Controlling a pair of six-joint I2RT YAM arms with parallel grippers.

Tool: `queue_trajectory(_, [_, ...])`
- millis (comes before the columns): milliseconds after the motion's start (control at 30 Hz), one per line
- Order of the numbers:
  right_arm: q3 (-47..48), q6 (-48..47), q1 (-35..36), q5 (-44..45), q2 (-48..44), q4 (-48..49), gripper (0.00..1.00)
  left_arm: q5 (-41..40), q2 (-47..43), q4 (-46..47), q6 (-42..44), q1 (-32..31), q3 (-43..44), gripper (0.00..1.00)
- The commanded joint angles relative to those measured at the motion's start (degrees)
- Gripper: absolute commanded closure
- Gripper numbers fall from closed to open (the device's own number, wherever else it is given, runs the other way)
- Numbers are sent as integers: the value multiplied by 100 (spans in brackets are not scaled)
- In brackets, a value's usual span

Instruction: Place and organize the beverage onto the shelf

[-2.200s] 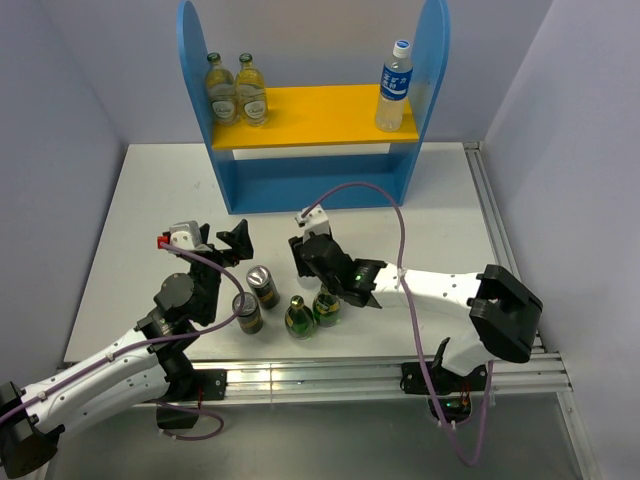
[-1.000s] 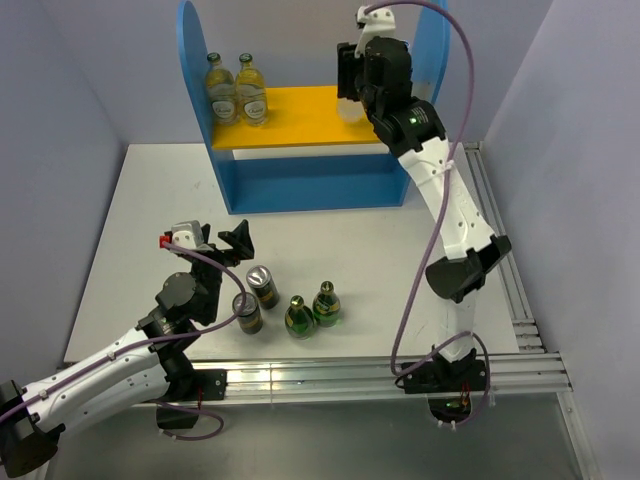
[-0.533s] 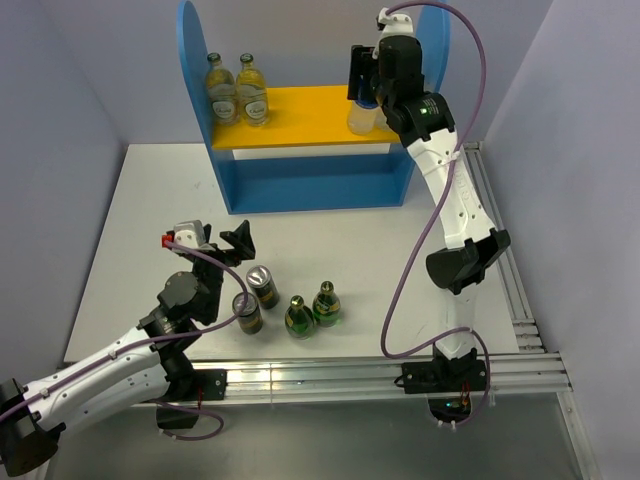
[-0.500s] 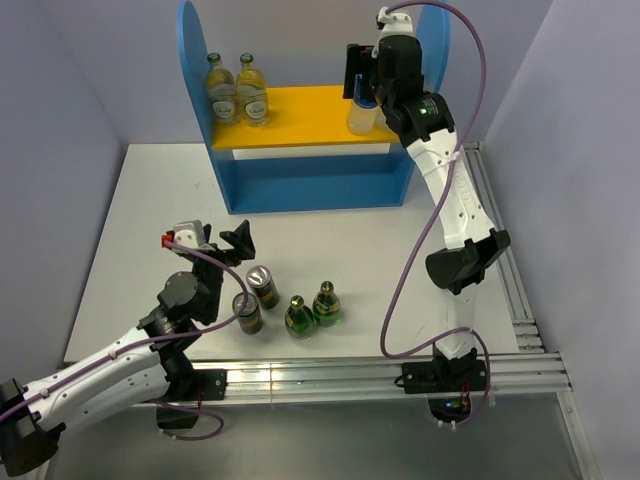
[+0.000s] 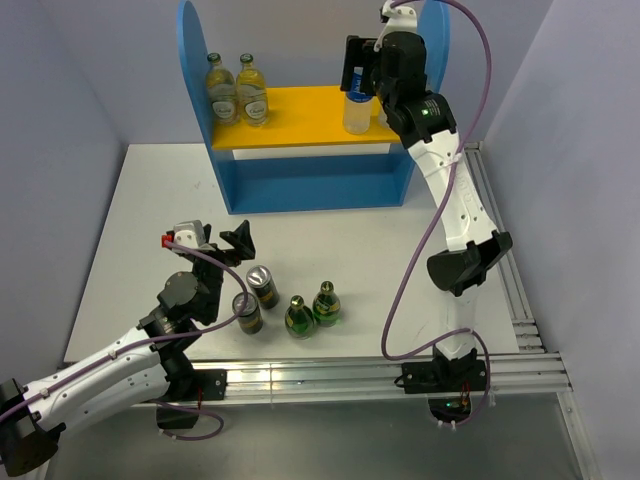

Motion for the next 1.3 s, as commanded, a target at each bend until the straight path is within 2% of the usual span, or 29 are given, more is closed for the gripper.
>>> queue_trajectory(0, [-205,11,18,94,-522,364,0,20,-29,133,-52,-21,100,4])
queue_trajectory(100, [-1091,-94,158,340,-1110,836,0,11,-47,142,-43,-21,82,4])
queue_trajectory(133, [-1808,-147,280,393,-1573,1048,0,11,-47,142,-43,-21,73,4])
queue_trajectory(233, [-3154,-305,483,429,-2479,1802,0,2,-29,151,-35,-21,82,4])
queue_trajectory(467, [-5099,-86,1063,780,-4028,2007,0,-6,24,151,-43,-21,100,4])
queue_trajectory(567, [-6574,194,1678,877,-4985,2349,0,11,15,177,-43,-21,91,4])
queue_trajectory(600, [-7475,274,2036,903,-5519,2638,0,2,15,168,-43,-21,82,4])
queue_trajectory(667, [-8446,510,2450,1008,-6075,3008,0,11,23,203,-52,-21,65,4])
queue_trajectory(700, [-9399,608,2905,1096,-6348,3462,0,46,24,212,-61,-21,56,4])
queue_trajectory(800, [-10511,1205,3462,1386,-7279,3546,0,99,94,195,-61,-21,108,4])
queue_trajectory(933, [-11157,1786,4384,1967,-7686,3335,0,55,85,177,-61,-21,109,4])
queue_trajectory(1267, [-11272,2235,5361,2617,-7326,3352,0,20,129,247,-26,-21,73,4])
